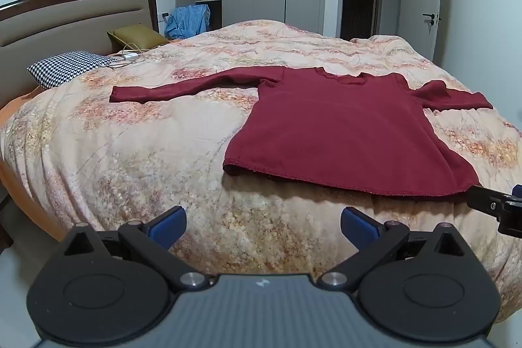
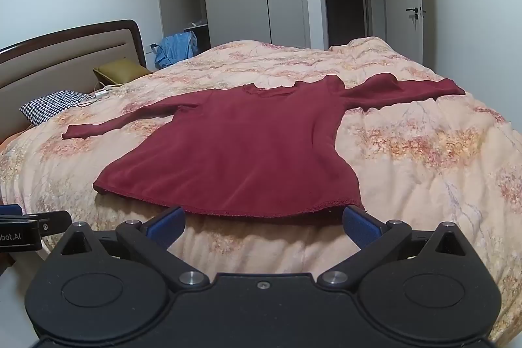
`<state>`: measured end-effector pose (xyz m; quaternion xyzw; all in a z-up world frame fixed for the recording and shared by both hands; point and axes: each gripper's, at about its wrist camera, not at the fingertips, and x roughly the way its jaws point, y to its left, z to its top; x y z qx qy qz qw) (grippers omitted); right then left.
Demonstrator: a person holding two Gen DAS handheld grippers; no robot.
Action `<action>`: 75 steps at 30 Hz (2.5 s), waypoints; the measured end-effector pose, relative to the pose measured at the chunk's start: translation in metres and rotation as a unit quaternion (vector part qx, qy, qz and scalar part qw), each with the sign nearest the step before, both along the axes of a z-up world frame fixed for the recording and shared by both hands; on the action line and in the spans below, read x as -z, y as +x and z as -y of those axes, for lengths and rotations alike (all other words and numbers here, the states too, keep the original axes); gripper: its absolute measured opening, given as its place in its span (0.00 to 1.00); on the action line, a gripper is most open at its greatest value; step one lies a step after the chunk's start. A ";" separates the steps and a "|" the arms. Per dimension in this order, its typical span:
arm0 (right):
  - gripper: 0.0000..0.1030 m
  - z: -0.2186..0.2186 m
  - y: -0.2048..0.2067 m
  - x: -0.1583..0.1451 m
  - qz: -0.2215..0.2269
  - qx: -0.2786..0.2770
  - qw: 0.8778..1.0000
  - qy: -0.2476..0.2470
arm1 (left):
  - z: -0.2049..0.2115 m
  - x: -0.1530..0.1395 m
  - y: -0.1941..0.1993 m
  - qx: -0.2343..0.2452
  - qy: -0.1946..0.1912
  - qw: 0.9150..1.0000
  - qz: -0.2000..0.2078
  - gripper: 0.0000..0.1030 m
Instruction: Fold small clothes
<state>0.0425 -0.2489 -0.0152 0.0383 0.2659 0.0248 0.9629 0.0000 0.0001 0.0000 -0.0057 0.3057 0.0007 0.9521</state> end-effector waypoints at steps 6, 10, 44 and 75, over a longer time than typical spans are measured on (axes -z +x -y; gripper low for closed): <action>1.00 0.001 0.000 0.000 0.002 0.001 1.000 0.002 | 0.001 -0.001 -0.001 0.000 0.004 1.000 0.001 1.00; 1.00 0.002 0.000 0.000 0.001 0.000 1.000 0.000 | 0.004 0.002 -0.002 0.002 0.006 1.000 0.001 1.00; 1.00 0.004 0.008 0.007 -0.023 -0.001 1.000 0.005 | 0.002 0.012 0.007 0.009 0.003 1.000 -0.023 1.00; 1.00 0.002 0.012 0.010 -0.029 -0.001 1.000 0.003 | 0.003 0.018 0.010 0.010 0.001 1.000 -0.028 1.00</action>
